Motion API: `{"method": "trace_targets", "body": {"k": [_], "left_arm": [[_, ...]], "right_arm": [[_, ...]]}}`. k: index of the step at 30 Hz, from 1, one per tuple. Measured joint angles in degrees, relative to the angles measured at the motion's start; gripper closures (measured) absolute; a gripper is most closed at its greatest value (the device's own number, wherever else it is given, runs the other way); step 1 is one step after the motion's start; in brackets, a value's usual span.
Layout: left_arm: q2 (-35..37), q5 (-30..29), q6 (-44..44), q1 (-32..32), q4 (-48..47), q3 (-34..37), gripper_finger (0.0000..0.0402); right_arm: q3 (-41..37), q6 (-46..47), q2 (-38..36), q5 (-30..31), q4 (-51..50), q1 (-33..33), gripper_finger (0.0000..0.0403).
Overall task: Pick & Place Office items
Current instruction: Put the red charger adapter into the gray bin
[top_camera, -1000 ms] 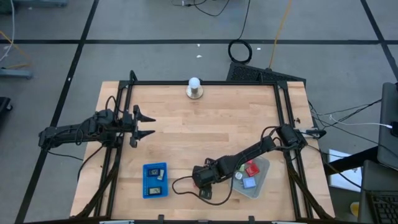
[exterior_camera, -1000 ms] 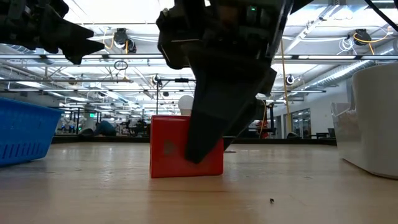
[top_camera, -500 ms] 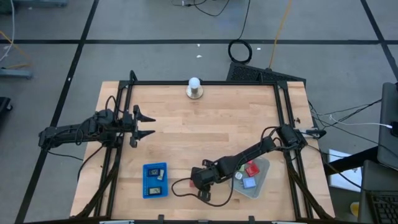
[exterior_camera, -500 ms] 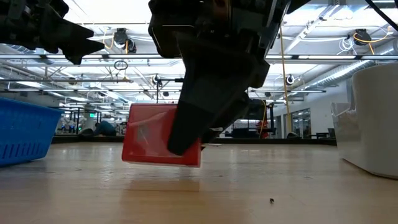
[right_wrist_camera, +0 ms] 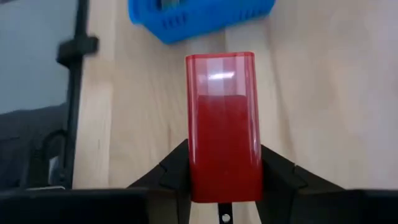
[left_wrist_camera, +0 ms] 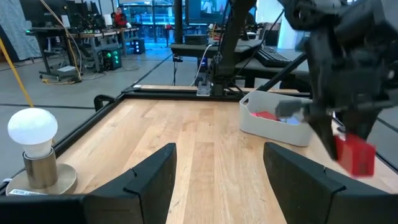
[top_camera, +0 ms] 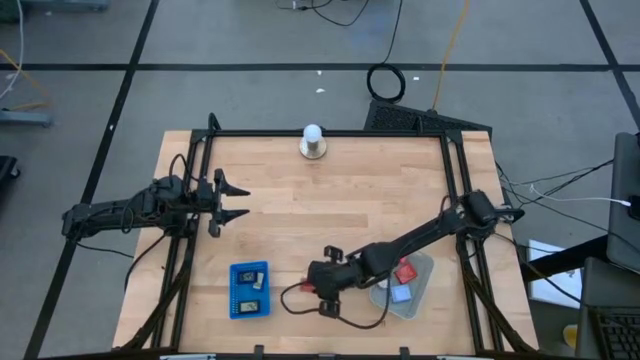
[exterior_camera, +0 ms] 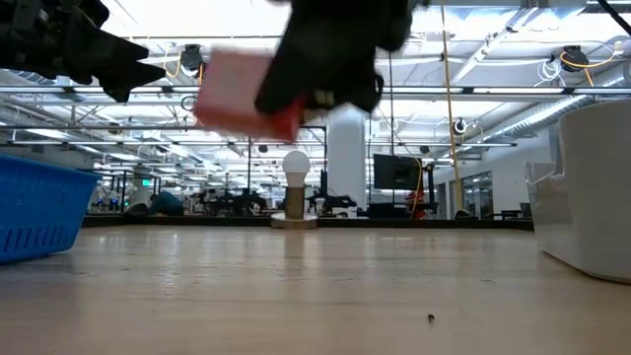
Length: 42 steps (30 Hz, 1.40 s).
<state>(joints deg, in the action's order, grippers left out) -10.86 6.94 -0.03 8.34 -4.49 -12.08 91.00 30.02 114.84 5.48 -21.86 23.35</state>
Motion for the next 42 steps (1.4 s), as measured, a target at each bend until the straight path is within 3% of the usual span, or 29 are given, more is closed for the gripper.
{"method": "trace_targets", "body": {"k": [17,30,36,42], "left_arm": [[0.0,0.0,-0.2,0.0,0.0,0.0,0.0158],[0.0,0.0,-0.2,0.0,0.2,0.0,0.0158],[0.0,0.0,-0.2,0.0,0.3,0.0,0.0158],[0.0,0.0,-0.5,0.0,0.3,0.0,0.0158]], "right_arm": [[0.0,-4.7,-14.2,17.3,-17.2,2.3,0.0291],[-0.1,3.9,-25.1,32.3,-35.2,7.9,0.0291],[-6.5,8.5,-31.4,35.4,-34.5,10.9,0.0291],[-18.0,13.1,-39.4,35.3,-29.2,11.7,0.0291]]}}
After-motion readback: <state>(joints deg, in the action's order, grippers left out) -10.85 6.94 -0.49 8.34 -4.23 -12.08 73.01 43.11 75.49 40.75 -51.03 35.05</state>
